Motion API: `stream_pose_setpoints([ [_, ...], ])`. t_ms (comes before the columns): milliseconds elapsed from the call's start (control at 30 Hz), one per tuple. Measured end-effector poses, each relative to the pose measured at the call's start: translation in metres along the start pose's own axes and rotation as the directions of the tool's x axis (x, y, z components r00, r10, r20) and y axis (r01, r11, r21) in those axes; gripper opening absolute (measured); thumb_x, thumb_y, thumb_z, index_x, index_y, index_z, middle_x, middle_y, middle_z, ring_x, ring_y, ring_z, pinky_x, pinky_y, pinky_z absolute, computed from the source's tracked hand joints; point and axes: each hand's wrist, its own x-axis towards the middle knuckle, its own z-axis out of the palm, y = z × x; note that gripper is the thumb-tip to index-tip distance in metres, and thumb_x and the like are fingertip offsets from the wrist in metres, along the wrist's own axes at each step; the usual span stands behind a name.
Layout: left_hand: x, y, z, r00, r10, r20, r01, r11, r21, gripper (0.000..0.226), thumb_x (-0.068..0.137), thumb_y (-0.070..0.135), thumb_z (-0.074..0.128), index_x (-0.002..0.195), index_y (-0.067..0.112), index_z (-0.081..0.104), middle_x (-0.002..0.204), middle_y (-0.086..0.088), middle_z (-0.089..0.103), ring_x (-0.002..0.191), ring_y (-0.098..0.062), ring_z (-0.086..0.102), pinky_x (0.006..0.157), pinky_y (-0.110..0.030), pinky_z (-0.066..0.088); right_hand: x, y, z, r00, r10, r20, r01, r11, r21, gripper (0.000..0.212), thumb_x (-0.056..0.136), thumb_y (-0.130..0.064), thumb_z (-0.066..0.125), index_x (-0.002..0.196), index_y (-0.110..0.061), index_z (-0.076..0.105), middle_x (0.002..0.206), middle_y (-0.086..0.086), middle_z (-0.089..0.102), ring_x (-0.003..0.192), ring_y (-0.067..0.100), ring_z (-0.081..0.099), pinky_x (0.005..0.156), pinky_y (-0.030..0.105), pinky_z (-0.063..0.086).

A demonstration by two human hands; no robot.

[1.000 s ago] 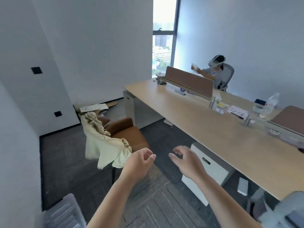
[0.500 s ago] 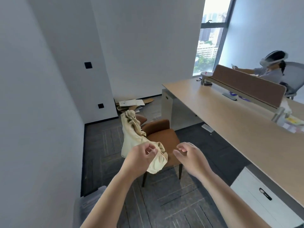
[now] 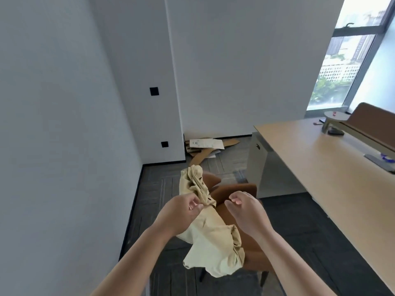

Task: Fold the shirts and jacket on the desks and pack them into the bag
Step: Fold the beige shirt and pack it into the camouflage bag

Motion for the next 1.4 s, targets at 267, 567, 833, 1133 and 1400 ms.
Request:
stream_pose_setpoints([
  [267, 0.127, -0.05, -0.005, 1.0, -0.019, 0.018, 0.019, 1.0, 0.002, 0.026, 0.097, 0.046, 0.055, 0.112, 0.027, 0.065, 0.103, 0.013, 0.068, 0.09, -0.001, 0.061, 0.083, -0.031, 0.055, 0.117, 0.01, 0.047, 0.993, 0.065, 0.101, -0.061, 0.997, -0.039, 0.031, 0.096, -0.045, 0.055, 0.12, -0.026, 0.063, 0.117, -0.011, 0.062, 0.098, 0.006, 0.058, 0.085, 0.026, 0.053],
  [567, 0.324, -0.182, 0.003, 0.981, 0.118, 0.157, -0.135, 0.985, 0.106, 0.018, 0.097, 0.033, 0.059, 0.11, 0.024, 0.066, 0.101, 0.011, 0.064, 0.085, -0.002, 0.059, 0.075, -0.019, 0.049, 0.278, 0.041, 0.165, 0.947, 0.283, 0.154, -0.264, 0.956, -0.131, 0.036, 0.096, -0.043, 0.054, 0.125, -0.025, 0.062, 0.121, -0.01, 0.061, 0.102, 0.007, 0.059, 0.086, 0.028, 0.054],
  [833, 0.436, -0.287, 0.058, 0.934, 0.077, 0.348, -0.122, 0.986, 0.109, 0.023, 0.098, 0.028, 0.054, 0.117, 0.032, 0.065, 0.11, 0.014, 0.058, 0.09, -0.003, 0.059, 0.085, -0.03, 0.056, 0.361, 0.063, 0.267, 0.835, 0.472, 0.282, -0.445, 0.881, -0.159, 0.054, 0.087, -0.054, 0.065, 0.134, -0.031, 0.055, 0.112, -0.012, 0.05, 0.092, 0.008, 0.054, 0.062, 0.021, 0.041],
  [1133, 0.458, -0.309, 0.114, 0.873, 0.117, 0.473, -0.13, 0.991, -0.006, 0.043, 0.092, 0.021, 0.059, 0.133, 0.032, 0.057, 0.132, 0.016, 0.052, 0.117, -0.012, 0.054, 0.1, -0.036, 0.048, 0.395, 0.103, 0.328, 0.796, 0.56, 0.228, -0.525, 0.828, -0.198, 0.013, 0.089, -0.021, 0.049, 0.078, -0.027, 0.054, 0.089, -0.001, 0.061, 0.078, 0.022, 0.055, 0.06, 0.033, 0.045],
  [1400, 0.468, -0.294, 0.104, 0.876, 0.148, 0.46, -0.131, 0.989, -0.07, 0.04, 0.089, 0.019, 0.057, 0.126, 0.034, 0.056, 0.155, 0.019, 0.032, 0.134, -0.009, 0.044, 0.108, -0.038, 0.043, 0.403, 0.074, 0.267, 0.871, 0.486, 0.073, -0.489, 0.872, 0.02, 0.015, 0.092, -0.011, 0.048, 0.085, -0.022, 0.056, 0.076, -0.003, 0.064, 0.074, 0.02, 0.059, 0.065, 0.04, 0.048],
])
